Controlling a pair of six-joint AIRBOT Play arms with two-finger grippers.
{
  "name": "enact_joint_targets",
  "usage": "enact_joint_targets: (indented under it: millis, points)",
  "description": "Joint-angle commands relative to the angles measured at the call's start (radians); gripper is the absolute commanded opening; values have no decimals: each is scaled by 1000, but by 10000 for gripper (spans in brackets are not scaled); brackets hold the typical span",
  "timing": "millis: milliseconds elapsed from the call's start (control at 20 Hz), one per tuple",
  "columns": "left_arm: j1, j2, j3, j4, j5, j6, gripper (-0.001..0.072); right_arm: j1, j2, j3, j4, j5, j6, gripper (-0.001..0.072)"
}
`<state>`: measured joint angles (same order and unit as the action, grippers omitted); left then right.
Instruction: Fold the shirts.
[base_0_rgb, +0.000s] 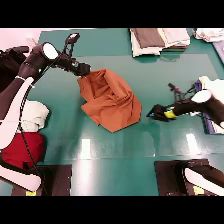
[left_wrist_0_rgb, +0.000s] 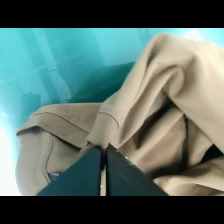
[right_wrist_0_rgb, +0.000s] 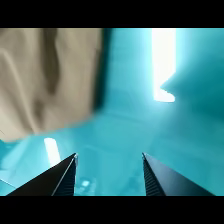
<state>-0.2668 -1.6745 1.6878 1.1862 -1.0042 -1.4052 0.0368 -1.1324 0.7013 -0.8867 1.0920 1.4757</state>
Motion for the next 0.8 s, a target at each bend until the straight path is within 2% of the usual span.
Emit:
enact_joint_targets:
  millis: [0,100,150,200,300,500,750]
  points:
    - [6,-1,7,19,-14,0,23,153,-143,5,108,-187,-23,449]
    - [6,1,7,21,-14,0,23,216,-222,68,106,-216,-23,435]
    - [6,6,8,31,-14,0,23,235,-259,99,106,-221,-23,369]
    - [6,19,8,50,-9,0,23,249,-285,125,100,-221,-23,278]
    - [6,62,8,113,5,-1,23,260,-317,175,66,-216,-23,32]
    - [6,214,8,266,27,-1,22,244,-239,299,-82,-174,-22,17]
    - [6,520,8,386,76,0,23,88,31,609,-221,-47,-23,17]
